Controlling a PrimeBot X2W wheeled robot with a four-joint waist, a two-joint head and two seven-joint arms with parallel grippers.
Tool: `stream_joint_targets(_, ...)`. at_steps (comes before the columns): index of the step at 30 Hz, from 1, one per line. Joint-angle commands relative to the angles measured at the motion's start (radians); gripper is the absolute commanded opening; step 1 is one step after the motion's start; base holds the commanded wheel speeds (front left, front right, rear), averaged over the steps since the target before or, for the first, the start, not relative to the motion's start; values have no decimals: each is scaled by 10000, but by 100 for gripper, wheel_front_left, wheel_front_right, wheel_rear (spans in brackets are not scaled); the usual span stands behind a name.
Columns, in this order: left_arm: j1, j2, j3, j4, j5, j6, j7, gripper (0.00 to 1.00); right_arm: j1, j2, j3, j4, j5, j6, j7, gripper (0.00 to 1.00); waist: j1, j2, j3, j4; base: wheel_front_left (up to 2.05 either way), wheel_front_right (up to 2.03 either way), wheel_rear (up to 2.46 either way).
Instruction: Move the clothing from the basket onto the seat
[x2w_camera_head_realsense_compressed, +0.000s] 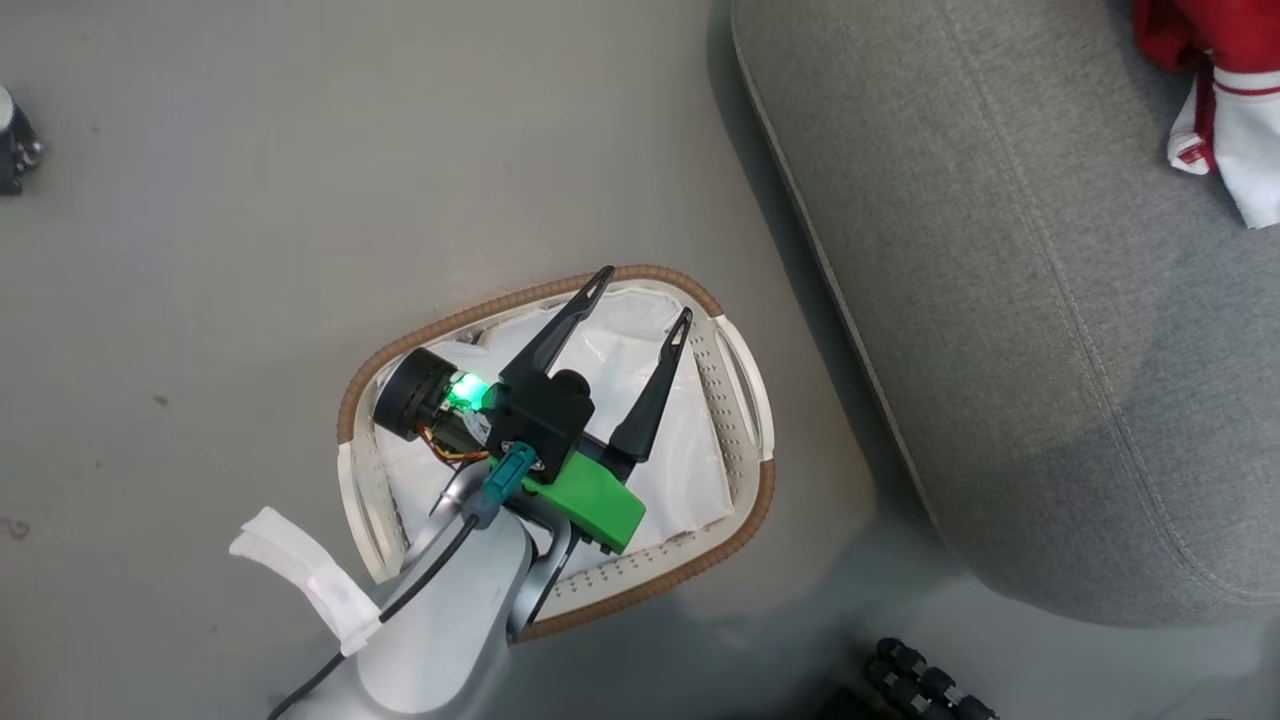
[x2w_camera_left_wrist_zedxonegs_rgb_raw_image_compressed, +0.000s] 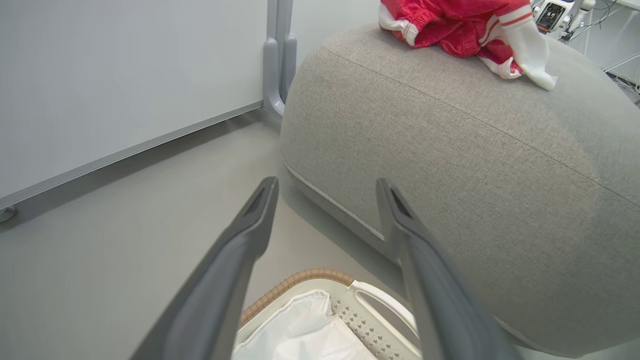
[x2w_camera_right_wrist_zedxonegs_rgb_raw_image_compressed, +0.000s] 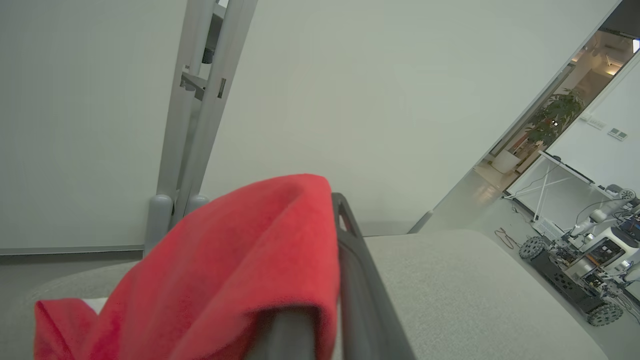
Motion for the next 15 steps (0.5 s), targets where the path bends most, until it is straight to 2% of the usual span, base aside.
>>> stream_joint_targets(1, -221, 93, 58, -12, 107, 33, -7, 100, 171, 121, -102, 252, -47, -14, -131, 0, -2, -1, 885, 9, 0, 0, 0)
stream_joint_targets(6, -366, 180, 100, 29, 213, 60, -7, 100, 558, 580, -193, 917, -269, -14, -246, 0, -2, -1, 1095, -159, 0, 0, 0)
stream_joint_targets(11, -436, 197, 97, 46, 253, 54, -7, 100, 1116, 935, -582, 784, -301, -14, -256, 1, -2, -1, 1147, -273, 0, 0, 0)
stream_joint_targets(12, -433, 207, 99, 54, 247, 47, -7, 100, 1230, 1004, -613, 720, -326, -14, -257, 26, -2, -1, 1140, -287, 0, 0, 0)
stream_joint_targets(13, -420, 221, 107, 73, 230, 41, -7, 100, 1341, 1104, -660, 636, -339, -14, -256, 47, -2, -1, 1125, -304, 0, 0, 0)
stream_joint_targets(14, -405, 239, 121, 99, 213, 44, -7, 100, 1443, 1151, -693, 559, -331, -14, -259, 84, -2, -1, 1108, -319, 0, 0, 0)
stream_joint_targets(15, -389, 259, 138, 123, 196, 54, -7, 100, 1552, 1166, -727, 450, -370, -14, -258, 100, -2, -1, 1087, -338, 0, 0, 0)
